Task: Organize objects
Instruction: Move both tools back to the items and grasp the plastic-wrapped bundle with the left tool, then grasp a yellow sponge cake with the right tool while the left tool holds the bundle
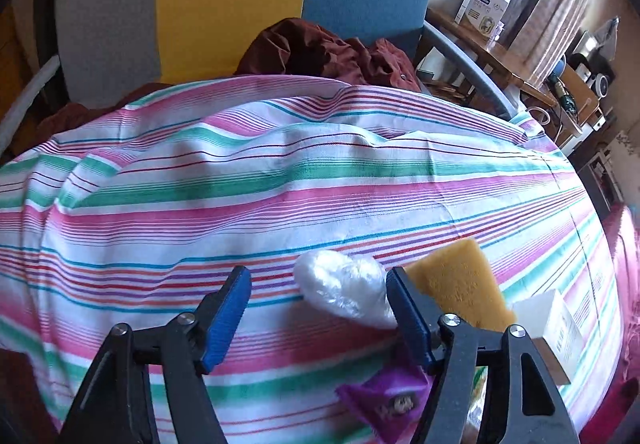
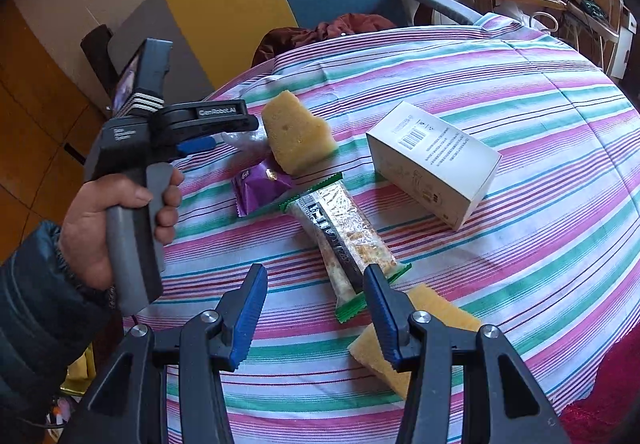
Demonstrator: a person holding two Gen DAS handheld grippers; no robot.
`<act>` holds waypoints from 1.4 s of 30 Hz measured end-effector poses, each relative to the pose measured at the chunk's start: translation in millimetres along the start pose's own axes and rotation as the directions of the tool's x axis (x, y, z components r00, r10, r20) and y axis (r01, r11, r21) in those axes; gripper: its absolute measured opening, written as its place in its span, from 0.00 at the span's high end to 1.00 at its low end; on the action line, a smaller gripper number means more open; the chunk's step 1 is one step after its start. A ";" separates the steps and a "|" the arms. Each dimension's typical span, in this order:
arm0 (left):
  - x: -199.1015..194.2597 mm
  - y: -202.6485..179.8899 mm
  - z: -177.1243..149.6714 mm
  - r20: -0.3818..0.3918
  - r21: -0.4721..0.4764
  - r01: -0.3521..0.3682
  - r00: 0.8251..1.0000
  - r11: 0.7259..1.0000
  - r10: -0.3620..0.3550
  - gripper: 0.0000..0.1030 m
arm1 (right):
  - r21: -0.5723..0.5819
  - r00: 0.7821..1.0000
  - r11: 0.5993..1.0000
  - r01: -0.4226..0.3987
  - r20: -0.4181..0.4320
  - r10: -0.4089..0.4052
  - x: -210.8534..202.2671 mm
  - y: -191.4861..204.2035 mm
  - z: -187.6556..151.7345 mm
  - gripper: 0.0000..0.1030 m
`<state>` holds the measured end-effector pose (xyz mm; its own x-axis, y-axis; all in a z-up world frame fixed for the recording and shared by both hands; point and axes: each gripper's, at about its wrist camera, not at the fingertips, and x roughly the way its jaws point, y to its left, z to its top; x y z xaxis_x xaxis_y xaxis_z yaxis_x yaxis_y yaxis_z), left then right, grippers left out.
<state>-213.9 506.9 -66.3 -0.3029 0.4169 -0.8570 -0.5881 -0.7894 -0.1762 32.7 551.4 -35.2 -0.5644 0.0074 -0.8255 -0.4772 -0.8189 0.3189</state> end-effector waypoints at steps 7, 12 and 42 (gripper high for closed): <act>8.7 2.1 -3.2 -0.021 -0.037 0.071 0.997 0.997 -0.072 0.59 | 0.004 1.000 1.000 0.012 0.003 -0.012 -0.5 -1.1 -1.2 0.51; -25.3 18.8 -15.9 0.021 -0.023 0.044 0.999 0.999 -0.043 0.60 | 0.006 1.000 1.000 0.021 0.013 -0.022 -2.1 -1.6 -1.4 0.51; -213.4 91.0 -160.6 0.096 0.066 0.048 0.994 0.997 -0.054 0.60 | -0.228 0.975 0.949 0.218 0.008 -0.222 97.0 61.0 114.9 0.35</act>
<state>-82.4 273.7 22.8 -0.3410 0.5002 -0.7960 -0.6500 -0.7371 -0.1848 -128.6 568.1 -42.3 -0.4503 0.1936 -0.8716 -0.4225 -0.9062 0.0170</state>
